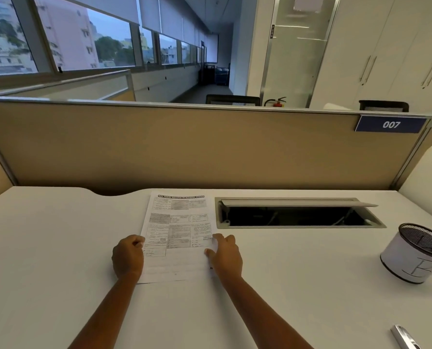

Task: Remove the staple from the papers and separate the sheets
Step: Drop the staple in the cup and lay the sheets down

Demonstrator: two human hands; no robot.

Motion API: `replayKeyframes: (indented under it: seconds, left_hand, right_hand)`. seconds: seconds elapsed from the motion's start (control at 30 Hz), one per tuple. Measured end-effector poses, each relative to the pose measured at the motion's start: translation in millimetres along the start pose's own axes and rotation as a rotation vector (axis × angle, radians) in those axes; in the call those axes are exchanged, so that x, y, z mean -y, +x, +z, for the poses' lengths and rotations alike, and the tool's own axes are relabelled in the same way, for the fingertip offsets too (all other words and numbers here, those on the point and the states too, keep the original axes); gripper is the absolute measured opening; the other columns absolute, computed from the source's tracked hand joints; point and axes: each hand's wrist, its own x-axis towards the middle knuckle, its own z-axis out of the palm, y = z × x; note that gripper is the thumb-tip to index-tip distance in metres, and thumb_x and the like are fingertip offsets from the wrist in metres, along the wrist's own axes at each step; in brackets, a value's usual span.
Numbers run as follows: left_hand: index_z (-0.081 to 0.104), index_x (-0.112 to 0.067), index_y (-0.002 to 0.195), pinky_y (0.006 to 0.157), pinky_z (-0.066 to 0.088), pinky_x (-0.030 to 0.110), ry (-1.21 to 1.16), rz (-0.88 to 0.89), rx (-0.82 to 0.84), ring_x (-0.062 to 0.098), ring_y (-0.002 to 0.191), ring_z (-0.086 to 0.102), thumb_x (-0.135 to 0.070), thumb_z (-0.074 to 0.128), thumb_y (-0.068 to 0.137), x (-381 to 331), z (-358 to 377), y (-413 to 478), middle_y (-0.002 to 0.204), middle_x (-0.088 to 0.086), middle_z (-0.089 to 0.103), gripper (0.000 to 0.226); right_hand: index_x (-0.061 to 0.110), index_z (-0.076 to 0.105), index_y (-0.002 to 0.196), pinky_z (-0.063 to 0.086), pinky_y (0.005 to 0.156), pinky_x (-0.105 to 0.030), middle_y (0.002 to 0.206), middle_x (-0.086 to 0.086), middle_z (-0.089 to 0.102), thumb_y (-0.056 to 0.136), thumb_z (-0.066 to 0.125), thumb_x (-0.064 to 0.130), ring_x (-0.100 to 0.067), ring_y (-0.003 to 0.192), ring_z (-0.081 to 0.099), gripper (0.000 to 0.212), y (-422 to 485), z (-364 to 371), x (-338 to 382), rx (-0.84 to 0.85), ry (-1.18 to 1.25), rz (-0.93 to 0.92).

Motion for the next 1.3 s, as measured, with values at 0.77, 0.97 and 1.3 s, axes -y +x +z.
replayKeyframes:
  seconds: [0.77,0.97,1.3]
  left_hand:
    - [0.053,0.005,0.118,0.090,0.042,0.062,0.405,0.225,0.166,0.051,0.116,0.047,-0.021,0.048,0.089,2,8,-48,0.129,0.034,0.047,0.039]
    - [0.058,-0.002,0.112,0.072,0.053,0.054,0.429,0.315,0.286,0.044,0.100,0.062,-0.048,0.003,0.091,-14,7,-111,0.114,0.029,0.062,0.074]
    - [0.042,-0.014,0.119,0.070,0.056,0.043,0.494,0.448,0.329,0.034,0.110,0.056,-0.046,0.002,0.092,-51,21,-205,0.112,0.018,0.067,0.058]
  right_hand:
    - [0.021,0.032,0.138,0.037,0.101,-0.029,0.137,-0.007,0.039,0.092,0.045,0.035,-0.022,0.124,0.040,0.050,-18,-10,-30,-0.002,-0.002,-0.115]
    - [0.015,0.051,0.123,0.042,0.094,-0.028,0.125,-0.008,0.050,0.090,0.048,0.015,-0.023,0.116,0.047,0.033,-54,-41,-69,-0.034,-0.072,-0.155]
    - [0.020,0.056,0.092,0.054,0.068,-0.045,0.082,-0.008,0.068,0.067,0.048,0.014,-0.028,0.074,0.068,0.027,-130,-138,-171,-0.476,-0.558,-0.036]
